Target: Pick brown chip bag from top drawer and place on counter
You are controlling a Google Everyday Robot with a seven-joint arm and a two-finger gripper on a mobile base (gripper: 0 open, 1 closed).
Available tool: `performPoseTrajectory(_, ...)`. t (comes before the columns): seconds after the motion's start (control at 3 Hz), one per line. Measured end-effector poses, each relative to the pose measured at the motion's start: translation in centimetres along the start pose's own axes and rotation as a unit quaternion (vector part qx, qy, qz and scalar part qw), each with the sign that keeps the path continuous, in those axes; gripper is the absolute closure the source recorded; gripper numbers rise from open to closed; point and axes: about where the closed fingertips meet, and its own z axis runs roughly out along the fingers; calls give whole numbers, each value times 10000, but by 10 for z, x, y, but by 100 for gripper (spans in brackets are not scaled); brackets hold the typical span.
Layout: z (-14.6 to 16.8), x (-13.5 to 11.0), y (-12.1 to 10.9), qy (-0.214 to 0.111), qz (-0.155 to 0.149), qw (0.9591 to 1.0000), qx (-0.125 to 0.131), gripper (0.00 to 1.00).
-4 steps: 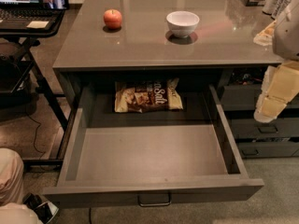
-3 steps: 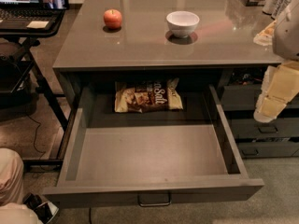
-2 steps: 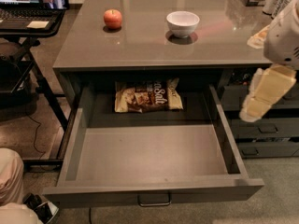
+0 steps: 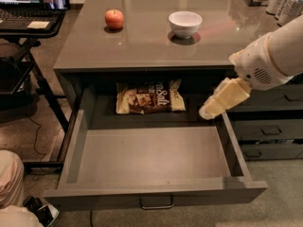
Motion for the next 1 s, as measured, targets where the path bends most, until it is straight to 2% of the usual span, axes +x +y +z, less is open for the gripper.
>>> performPoseTrajectory(0.33, 34, -20, -11, -416, 518, 9976, 179, 0)
performPoseTrajectory(0.67, 78, -26, -17, -469, 1106, 9927, 98, 0)
performPoseTrajectory(1.0, 117, -24, -17, -401, 1596, 9862, -196, 0)
